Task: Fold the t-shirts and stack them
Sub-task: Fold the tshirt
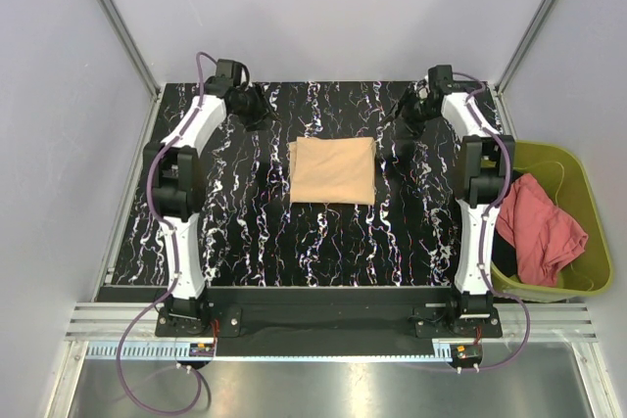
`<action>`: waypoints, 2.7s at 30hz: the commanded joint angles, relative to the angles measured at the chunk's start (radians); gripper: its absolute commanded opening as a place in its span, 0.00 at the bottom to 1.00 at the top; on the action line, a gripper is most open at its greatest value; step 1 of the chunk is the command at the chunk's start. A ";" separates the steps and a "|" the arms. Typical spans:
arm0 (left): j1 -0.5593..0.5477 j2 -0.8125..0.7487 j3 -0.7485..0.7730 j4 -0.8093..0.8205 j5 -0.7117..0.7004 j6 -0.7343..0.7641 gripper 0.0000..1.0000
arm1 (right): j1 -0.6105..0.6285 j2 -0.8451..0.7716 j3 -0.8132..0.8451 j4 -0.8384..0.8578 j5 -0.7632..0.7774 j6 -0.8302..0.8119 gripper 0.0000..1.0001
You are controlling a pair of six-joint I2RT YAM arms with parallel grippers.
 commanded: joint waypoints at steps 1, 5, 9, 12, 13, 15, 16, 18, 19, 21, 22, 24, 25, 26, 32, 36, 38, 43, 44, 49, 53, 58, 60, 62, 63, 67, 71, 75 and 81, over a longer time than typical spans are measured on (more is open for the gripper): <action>-0.044 -0.094 -0.100 0.109 0.111 0.098 0.51 | 0.026 -0.128 -0.126 0.032 -0.063 -0.065 0.70; -0.078 -0.137 -0.228 0.276 0.194 0.046 0.47 | 0.029 -0.200 -0.279 0.208 -0.148 -0.018 0.59; -0.116 -0.128 -0.343 0.465 0.291 -0.094 0.37 | 0.032 -0.237 -0.390 0.359 -0.219 0.086 0.44; -0.130 -0.098 -0.355 0.508 0.303 -0.143 0.39 | 0.032 -0.214 -0.386 0.399 -0.270 0.128 0.37; -0.130 -0.104 -0.360 0.508 0.297 -0.145 0.42 | 0.034 -0.202 -0.384 0.404 -0.276 0.136 0.37; -0.132 -0.128 -0.355 0.473 0.239 -0.099 0.48 | 0.034 -0.194 -0.378 0.404 -0.276 0.134 0.41; -0.132 -0.134 -0.346 0.424 0.193 -0.044 0.49 | 0.034 -0.193 -0.379 0.402 -0.268 0.131 0.45; -0.129 -0.128 -0.303 0.372 0.168 -0.001 0.51 | 0.034 -0.170 -0.372 0.404 -0.290 0.127 0.46; -0.127 -0.121 -0.292 0.356 0.195 0.016 0.51 | 0.035 -0.161 -0.367 0.408 -0.316 0.127 0.45; -0.126 -0.095 -0.275 0.358 0.231 0.012 0.49 | 0.041 -0.142 -0.364 0.436 -0.337 0.140 0.38; -0.126 -0.085 -0.272 0.368 0.251 0.003 0.48 | 0.044 -0.138 -0.370 0.485 -0.348 0.166 0.35; -0.133 -0.056 -0.274 0.393 0.306 -0.016 0.45 | 0.058 -0.104 -0.367 0.517 -0.362 0.186 0.26; -0.136 -0.047 -0.277 0.414 0.327 -0.034 0.43 | 0.061 -0.087 -0.355 0.517 -0.373 0.191 0.25; -0.136 -0.035 -0.281 0.420 0.331 -0.042 0.43 | 0.064 -0.069 -0.330 0.517 -0.371 0.191 0.24; -0.127 0.048 -0.269 0.425 0.295 0.010 0.44 | 0.064 0.080 -0.188 0.528 -0.377 0.171 0.23; -0.093 0.109 -0.226 0.362 0.257 0.105 0.43 | 0.052 0.177 -0.067 0.524 -0.391 0.176 0.25; -0.067 0.113 -0.222 0.335 0.246 0.131 0.44 | 0.040 0.191 -0.051 0.517 -0.379 0.186 0.27; -0.047 0.050 -0.246 0.287 0.254 0.167 0.45 | 0.020 0.185 -0.013 0.427 -0.359 0.177 0.30; -0.047 0.030 -0.255 0.286 0.265 0.159 0.45 | 0.023 0.169 -0.008 0.410 -0.360 0.176 0.32; -0.084 -0.142 -0.323 0.290 0.300 0.095 0.47 | 0.025 -0.018 -0.074 0.320 -0.308 0.148 0.41; -0.136 -0.223 -0.381 0.293 0.300 0.055 0.48 | 0.058 -0.114 -0.161 0.281 -0.304 0.128 0.47; -0.152 -0.234 -0.543 0.400 0.387 -0.014 0.43 | 0.190 -0.188 -0.287 0.301 -0.349 0.093 0.53; -0.147 -0.233 -0.599 0.434 0.389 -0.020 0.40 | 0.233 -0.184 -0.350 0.333 -0.388 0.100 0.51; -0.141 -0.233 -0.665 0.460 0.377 0.006 0.39 | 0.273 -0.190 -0.423 0.391 -0.420 0.100 0.47; -0.138 -0.225 -0.683 0.459 0.368 0.025 0.38 | 0.278 -0.196 -0.453 0.446 -0.425 0.122 0.43; -0.113 -0.211 -0.797 0.476 0.343 0.050 0.38 | 0.273 -0.184 -0.601 0.514 -0.442 0.142 0.28; -0.110 -0.263 -0.863 0.474 0.317 0.090 0.37 | 0.248 -0.199 -0.698 0.519 -0.410 0.120 0.26; -0.112 -0.366 -0.880 0.448 0.315 0.087 0.38 | 0.229 -0.269 -0.731 0.513 -0.422 0.110 0.25; -0.139 -0.414 -0.819 0.453 0.331 0.026 0.42 | 0.250 -0.334 -0.717 0.517 -0.448 0.154 0.25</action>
